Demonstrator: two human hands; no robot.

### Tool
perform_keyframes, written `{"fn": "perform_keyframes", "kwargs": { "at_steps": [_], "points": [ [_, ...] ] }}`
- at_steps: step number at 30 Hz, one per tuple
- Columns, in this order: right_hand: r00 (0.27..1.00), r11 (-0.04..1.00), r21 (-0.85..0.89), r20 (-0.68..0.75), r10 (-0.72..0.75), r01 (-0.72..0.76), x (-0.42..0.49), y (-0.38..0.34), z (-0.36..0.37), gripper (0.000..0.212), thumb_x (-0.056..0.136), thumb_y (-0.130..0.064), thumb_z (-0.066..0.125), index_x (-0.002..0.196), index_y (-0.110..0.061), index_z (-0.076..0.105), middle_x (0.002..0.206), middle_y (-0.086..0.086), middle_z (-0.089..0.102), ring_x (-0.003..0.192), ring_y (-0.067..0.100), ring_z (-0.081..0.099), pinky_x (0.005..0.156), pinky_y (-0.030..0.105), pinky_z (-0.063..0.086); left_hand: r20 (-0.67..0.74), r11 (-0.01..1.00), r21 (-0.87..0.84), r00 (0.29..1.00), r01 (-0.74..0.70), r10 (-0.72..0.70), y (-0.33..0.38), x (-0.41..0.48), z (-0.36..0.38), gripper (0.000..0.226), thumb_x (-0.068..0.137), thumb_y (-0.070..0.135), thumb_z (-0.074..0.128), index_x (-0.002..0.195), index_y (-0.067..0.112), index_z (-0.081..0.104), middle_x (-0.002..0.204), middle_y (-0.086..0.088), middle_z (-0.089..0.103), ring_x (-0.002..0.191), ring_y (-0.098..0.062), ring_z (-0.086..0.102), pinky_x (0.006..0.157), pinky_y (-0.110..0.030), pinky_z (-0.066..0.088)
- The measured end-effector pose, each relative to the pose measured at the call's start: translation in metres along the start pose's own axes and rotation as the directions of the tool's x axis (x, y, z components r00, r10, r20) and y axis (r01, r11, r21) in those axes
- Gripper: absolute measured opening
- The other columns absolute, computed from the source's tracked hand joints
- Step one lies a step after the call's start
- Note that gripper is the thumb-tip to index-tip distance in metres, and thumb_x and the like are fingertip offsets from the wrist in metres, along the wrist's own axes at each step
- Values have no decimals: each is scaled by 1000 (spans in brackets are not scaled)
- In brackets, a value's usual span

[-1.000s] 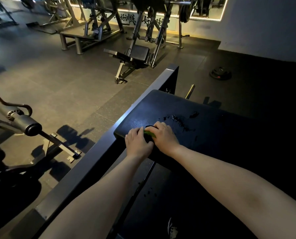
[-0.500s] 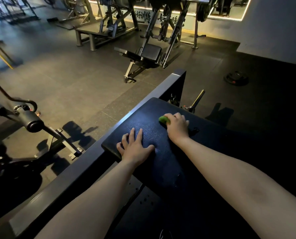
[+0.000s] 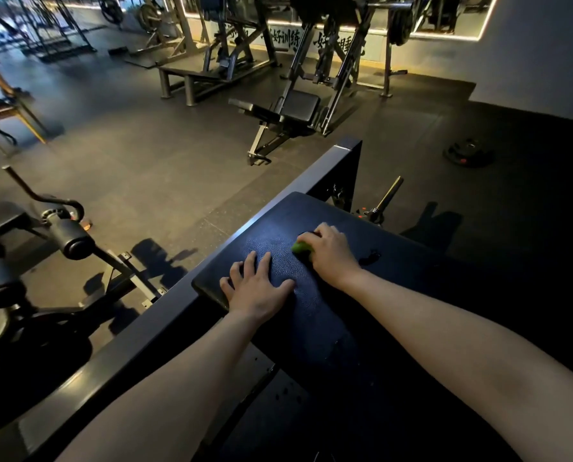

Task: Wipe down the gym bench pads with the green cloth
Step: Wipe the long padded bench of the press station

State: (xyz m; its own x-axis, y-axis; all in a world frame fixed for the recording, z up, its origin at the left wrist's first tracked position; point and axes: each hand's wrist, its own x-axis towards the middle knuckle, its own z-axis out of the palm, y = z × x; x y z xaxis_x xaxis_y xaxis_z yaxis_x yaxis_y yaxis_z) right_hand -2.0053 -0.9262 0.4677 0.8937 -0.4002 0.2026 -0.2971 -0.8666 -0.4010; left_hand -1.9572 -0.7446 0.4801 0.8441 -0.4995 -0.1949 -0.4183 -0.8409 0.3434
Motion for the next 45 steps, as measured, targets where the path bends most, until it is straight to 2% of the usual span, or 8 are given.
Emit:
{"fn": "perform_keyframes", "kwargs": {
  "at_steps": [9, 16, 21, 26, 29, 34, 39, 45],
  "points": [
    [953, 955, -30, -85, 290, -294, 24, 40, -11, 35, 94, -13, 49, 120, -29, 65, 114, 12, 50, 107, 36, 44, 93, 38, 36, -11, 995, 26, 995, -100, 101, 14, 19, 10, 77, 89, 70, 41, 156, 42, 18, 167, 5, 5, 151, -27, -2, 118, -56, -2],
    [998, 996, 77, 25, -56, 54, -17, -6, 2, 46, 91, -6, 52, 127, -30, 66, 131, 4, 56, 103, 31, 46, 96, 37, 44, -17, 992, 36, 992, -125, 126, 11, 18, 11, 75, 91, 65, 40, 158, 40, 16, 168, 3, 3, 152, -24, -3, 118, -54, -2],
    [964, 963, 55, 21, -264, 263, -26, 0, 2, 44, 90, -8, 60, 128, -29, 66, 123, 5, 62, 91, 30, 47, 80, 30, 41, -31, 989, 33, 989, -147, 148, 8, 18, 11, 72, 93, 64, 38, 158, 39, 17, 169, 2, 4, 152, -24, -4, 118, -53, -2],
    [986, 988, 7, -75, 152, -152, 4, 30, -12, 58, 91, -2, 44, 137, -36, 56, 124, 7, 53, 105, 32, 42, 95, 41, 43, -40, 989, 47, 989, -139, 141, 6, 14, 12, 73, 93, 69, 38, 157, 39, 20, 169, 4, 6, 152, -21, -1, 117, -52, -1],
    [960, 962, 5, -58, 273, -273, 0, 24, -11, 61, 89, -1, 42, 142, -30, 49, 125, 14, 48, 111, 35, 40, 98, 40, 40, -34, 991, 34, 990, -132, 134, 7, 13, 11, 72, 93, 67, 38, 157, 39, 21, 169, 3, 6, 152, -21, -2, 118, -51, -3],
    [999, 995, -98, 48, 26, -21, -32, -7, -1, 57, 91, -8, 46, 147, -19, 38, 115, 19, 46, 104, 36, 44, 90, 42, 42, -37, 993, -4, 992, -119, 119, 10, 11, 11, 62, 98, 47, 35, 158, 37, 21, 169, 3, 7, 153, -20, -1, 120, -52, -3],
    [950, 963, -44, 182, -253, 265, -52, -14, -5, 53, 95, -11, 44, 145, -28, 44, 103, 15, 48, 93, 31, 44, 81, 38, 39, -52, 990, 7, 989, -141, 141, 8, 10, 13, 55, 103, 36, 25, 157, 37, 19, 169, 3, 7, 153, -22, 0, 119, -54, -3],
    [995, 989, -149, 98, -12, 27, -18, 6, -15, 54, 92, -10, 44, 138, -38, 47, 117, 8, 43, 105, 32, 41, 87, 39, 35, -49, 989, 19, 988, -147, 148, 18, 15, 11, 54, 102, 49, 29, 154, 36, 26, 167, 0, 12, 151, -22, 3, 118, -53, 1]
  ]
}}
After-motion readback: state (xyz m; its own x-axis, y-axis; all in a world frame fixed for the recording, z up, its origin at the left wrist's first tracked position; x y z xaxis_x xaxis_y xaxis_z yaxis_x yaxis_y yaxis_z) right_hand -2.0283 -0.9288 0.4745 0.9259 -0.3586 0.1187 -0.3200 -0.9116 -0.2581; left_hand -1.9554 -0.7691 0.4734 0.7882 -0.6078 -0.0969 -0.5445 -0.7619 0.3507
